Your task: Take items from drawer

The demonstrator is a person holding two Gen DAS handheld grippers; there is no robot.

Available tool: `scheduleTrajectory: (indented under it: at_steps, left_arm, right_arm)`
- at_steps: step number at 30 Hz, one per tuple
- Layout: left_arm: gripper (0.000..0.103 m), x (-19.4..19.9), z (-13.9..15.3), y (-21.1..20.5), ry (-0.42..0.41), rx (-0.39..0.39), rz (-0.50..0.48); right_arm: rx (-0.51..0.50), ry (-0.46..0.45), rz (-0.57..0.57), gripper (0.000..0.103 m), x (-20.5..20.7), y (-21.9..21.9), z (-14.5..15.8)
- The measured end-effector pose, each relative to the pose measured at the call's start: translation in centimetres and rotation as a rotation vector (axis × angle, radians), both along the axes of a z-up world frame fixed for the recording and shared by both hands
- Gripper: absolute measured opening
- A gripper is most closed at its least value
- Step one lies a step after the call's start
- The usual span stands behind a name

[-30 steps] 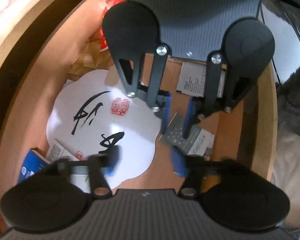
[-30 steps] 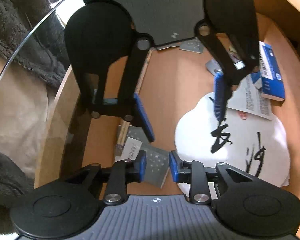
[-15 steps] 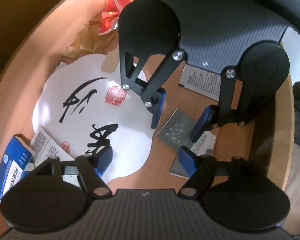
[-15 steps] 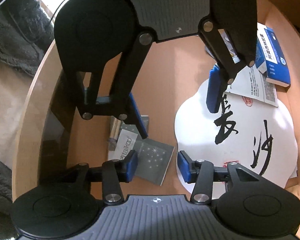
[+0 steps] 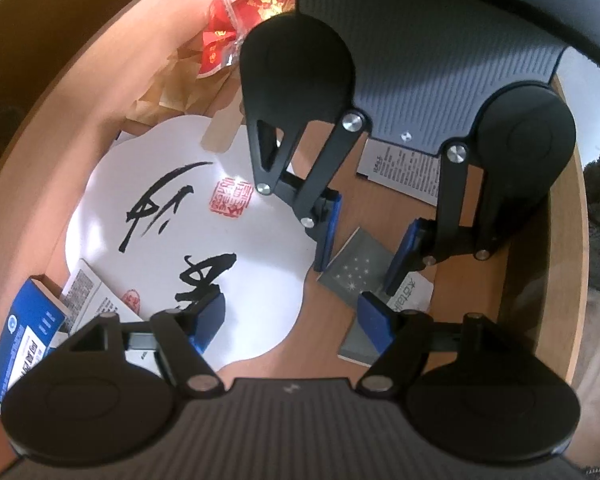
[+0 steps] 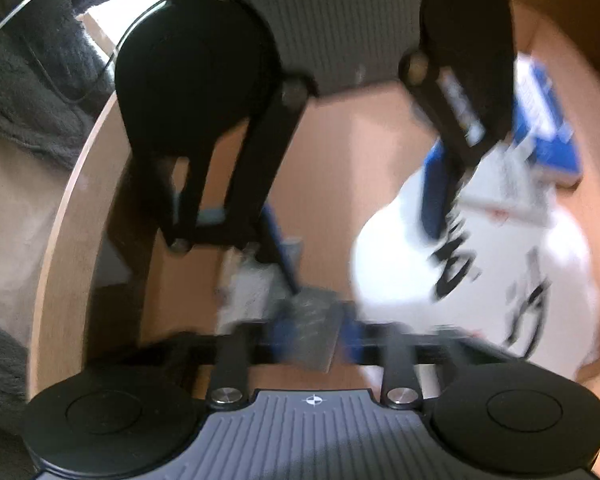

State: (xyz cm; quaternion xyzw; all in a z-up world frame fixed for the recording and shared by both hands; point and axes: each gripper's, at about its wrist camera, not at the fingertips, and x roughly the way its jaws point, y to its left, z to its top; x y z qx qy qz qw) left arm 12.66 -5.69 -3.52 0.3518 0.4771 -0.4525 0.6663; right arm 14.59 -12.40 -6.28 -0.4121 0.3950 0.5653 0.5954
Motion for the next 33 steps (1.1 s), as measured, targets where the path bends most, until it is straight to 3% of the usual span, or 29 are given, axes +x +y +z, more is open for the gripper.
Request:
scheduleTrajectory:
  at_steps: [5, 12, 15, 17, 19, 23, 25, 33]
  left_arm:
    - [0.077, 0.3, -0.6, 0.3, 0.003, 0.006, -0.003]
    - [0.081, 0.3, -0.7, 0.3, -0.036, 0.005, -0.014]
    - [0.081, 0.0, -0.4, 0.2, -0.035, 0.004, -0.013]
    - [0.084, 0.1, -0.2, 0.2, -0.020, 0.001, 0.004]
    - [0.086, 0.4, -0.1, 0.3, 0.010, -0.007, 0.035]
    - [0.087, 1.8, 0.3, 0.8, 0.188, -0.065, 0.130]
    - [0.087, 1.7, 0.5, 0.8, 0.210, -0.069, 0.142]
    - [0.087, 3.2, -1.2, 0.5, 0.237, -0.063, 0.154]
  right_arm:
    - [-0.019, -0.012, -0.029, 0.001, 0.5, -0.3, 0.2]
    - [0.082, -0.073, -0.083, 0.001, 1.4, -2.3, 3.9]
    - [0.064, 0.010, -0.016, 0.002, 0.4, -2.4, 3.6]
    - [0.022, 0.054, -0.011, 0.018, 0.1, -1.6, 2.0]
    - [-0.006, 0.058, -0.031, 0.021, 0.3, -2.0, 1.5]
    - [-0.034, 0.082, -0.034, 0.037, 0.5, -2.9, 1.0]
    - [-0.024, 0.098, 0.002, 0.039, 0.2, -3.5, 1.2]
    - [0.020, -0.051, 0.237, 0.042, -3.3, -4.2, 1.7]
